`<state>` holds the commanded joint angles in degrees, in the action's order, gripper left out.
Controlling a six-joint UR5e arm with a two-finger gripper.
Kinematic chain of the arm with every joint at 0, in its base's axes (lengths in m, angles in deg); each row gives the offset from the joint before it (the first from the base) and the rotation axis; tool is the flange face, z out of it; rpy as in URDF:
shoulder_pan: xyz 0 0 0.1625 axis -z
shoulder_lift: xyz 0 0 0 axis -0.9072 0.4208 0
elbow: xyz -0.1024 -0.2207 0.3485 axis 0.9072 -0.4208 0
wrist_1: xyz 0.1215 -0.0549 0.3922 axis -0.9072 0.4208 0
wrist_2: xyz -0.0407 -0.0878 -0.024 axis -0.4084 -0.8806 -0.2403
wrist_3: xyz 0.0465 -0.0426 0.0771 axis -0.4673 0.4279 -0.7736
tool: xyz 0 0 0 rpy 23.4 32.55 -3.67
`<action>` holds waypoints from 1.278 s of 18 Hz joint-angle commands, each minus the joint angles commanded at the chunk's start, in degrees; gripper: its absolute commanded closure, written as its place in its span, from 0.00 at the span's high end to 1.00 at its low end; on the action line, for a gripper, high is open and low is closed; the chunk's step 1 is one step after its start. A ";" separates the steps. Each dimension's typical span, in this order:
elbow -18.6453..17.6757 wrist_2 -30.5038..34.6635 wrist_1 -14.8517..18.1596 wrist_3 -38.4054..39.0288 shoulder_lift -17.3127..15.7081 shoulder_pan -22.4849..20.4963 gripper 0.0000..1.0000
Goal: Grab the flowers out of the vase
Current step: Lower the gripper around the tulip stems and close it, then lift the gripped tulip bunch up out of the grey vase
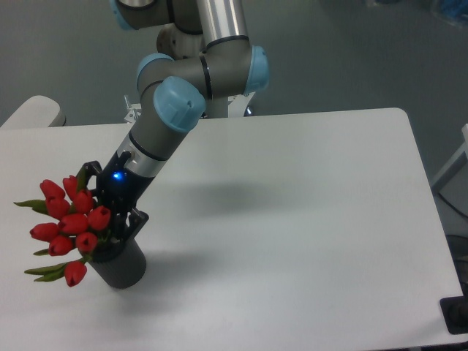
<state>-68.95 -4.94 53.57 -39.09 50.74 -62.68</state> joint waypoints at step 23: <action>3.86 -8.96 0.00 3.50 -2.63 -4.22 0.33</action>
<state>-65.08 -13.90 53.57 -35.59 48.10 -66.89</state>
